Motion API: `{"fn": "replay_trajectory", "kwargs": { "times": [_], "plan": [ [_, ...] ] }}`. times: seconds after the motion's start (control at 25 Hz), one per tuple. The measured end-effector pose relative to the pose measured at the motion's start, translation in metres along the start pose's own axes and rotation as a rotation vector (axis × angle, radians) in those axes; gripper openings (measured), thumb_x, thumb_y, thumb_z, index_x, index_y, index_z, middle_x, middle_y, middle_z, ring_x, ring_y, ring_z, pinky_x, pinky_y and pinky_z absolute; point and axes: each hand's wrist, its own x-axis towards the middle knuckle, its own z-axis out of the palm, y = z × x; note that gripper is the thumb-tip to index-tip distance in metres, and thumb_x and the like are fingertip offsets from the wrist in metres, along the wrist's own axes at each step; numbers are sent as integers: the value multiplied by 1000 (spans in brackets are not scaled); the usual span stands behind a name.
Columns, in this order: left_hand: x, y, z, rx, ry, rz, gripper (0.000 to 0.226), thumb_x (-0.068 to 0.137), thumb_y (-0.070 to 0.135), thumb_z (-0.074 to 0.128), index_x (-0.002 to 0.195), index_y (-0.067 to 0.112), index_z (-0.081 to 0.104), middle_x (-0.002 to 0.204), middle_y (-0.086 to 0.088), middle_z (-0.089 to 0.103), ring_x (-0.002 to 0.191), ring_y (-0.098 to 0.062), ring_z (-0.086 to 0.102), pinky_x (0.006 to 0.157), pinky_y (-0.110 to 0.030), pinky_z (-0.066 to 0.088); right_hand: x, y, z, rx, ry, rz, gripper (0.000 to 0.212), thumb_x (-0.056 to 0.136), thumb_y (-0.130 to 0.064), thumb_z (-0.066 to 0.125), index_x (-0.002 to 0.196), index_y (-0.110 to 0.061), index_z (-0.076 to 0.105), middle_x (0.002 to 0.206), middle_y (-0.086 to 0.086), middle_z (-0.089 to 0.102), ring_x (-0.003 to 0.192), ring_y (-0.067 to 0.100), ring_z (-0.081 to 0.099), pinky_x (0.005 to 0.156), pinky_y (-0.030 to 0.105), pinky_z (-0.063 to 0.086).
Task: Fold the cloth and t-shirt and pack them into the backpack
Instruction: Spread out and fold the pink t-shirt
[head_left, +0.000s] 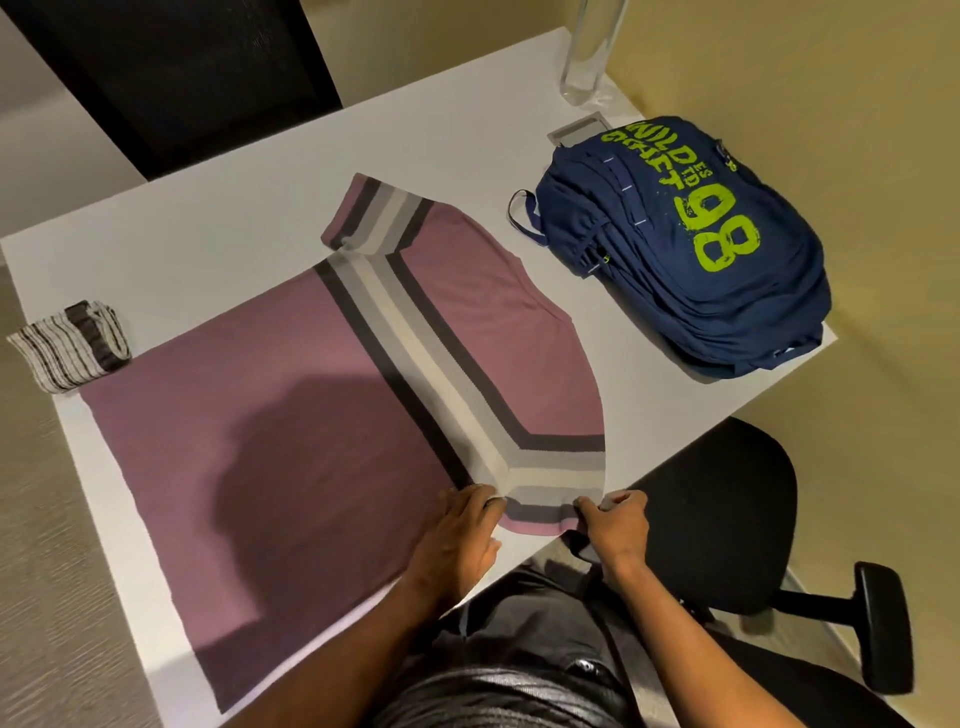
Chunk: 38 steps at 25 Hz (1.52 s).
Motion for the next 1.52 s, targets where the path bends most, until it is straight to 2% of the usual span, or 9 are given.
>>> {"fn": "replay_trajectory", "kwargs": {
  "times": [0.28, 0.48, 0.68, 0.8, 1.0, 1.2, 1.36, 1.44, 1.52],
  "plan": [
    [59, 63, -12, -118, 47, -84, 59, 84, 53, 66, 135, 29, 48, 130, 6, 52, 123, -17, 46, 106, -35, 41, -13, -56, -14, 216, -180, -153, 16, 92, -3, 74, 104, -11, 67, 96, 13, 71, 84, 28, 72, 74, 33, 64],
    [97, 60, -19, -547, 262, -406, 26, 95, 17, 69, 118, 23, 59, 114, 5, 65, 104, -11, 63, 91, -31, 55, 1, -100, -18, 85, -486, -213, 15, 92, -2, 72, 97, -12, 81, 94, 5, 80, 93, 22, 75, 88, 30, 60],
    [120, 31, -29, -594, 270, -429, 12, 102, 25, 64, 112, 23, 58, 97, 6, 66, 81, -9, 63, 75, -25, 57, 33, -129, -7, -465, -358, -850, 16, 84, -18, 85, 94, -23, 73, 106, -8, 61, 89, 10, 59, 79, 24, 54],
    [123, 19, -28, -567, 167, -579, 35, 97, 34, 69, 128, 23, 56, 109, 7, 69, 94, -11, 68, 88, -27, 61, 54, -155, 10, -418, -421, -764, 6, 96, -20, 72, 95, -19, 65, 96, -2, 67, 85, 16, 64, 79, 25, 56],
    [113, 3, -15, -691, 168, -887, 12, 104, 27, 61, 102, 16, 62, 88, -1, 68, 74, -15, 63, 61, -15, 46, 102, -174, 38, -505, -443, -798, 21, 103, -13, 61, 83, -20, 63, 80, 6, 69, 69, 22, 61, 68, 30, 50],
    [104, -7, -9, -736, 257, -1000, 22, 108, 32, 51, 93, 20, 62, 83, -6, 67, 70, -20, 63, 60, -28, 52, 119, -170, 54, -756, -322, -843, 12, 103, -22, 62, 91, -20, 63, 82, 5, 66, 73, 27, 61, 63, 32, 49],
    [82, -7, -8, -366, 386, -693, 7, 103, 22, 61, 109, 20, 62, 103, -1, 64, 84, -18, 62, 72, -33, 59, 110, -149, 47, -797, -91, -1164, 20, 100, -29, 63, 116, -19, 59, 109, 5, 63, 91, 22, 56, 86, 38, 53],
    [70, -7, 5, -110, 281, -369, 35, 99, 22, 63, 133, 17, 58, 130, -4, 57, 112, -17, 57, 92, -31, 56, 100, -128, 41, -832, -146, -1230, 31, 105, -41, 48, 127, -21, 57, 125, 3, 62, 108, 22, 57, 105, 42, 47],
    [59, -10, 13, -69, 155, -277, 53, 101, 27, 58, 152, 18, 43, 156, -4, 42, 137, -19, 45, 110, -35, 48, 93, -106, 36, -938, -252, -1221, 46, 107, -50, 33, 140, -25, 54, 143, -1, 58, 127, 20, 55, 118, 41, 38]
  ]
}}
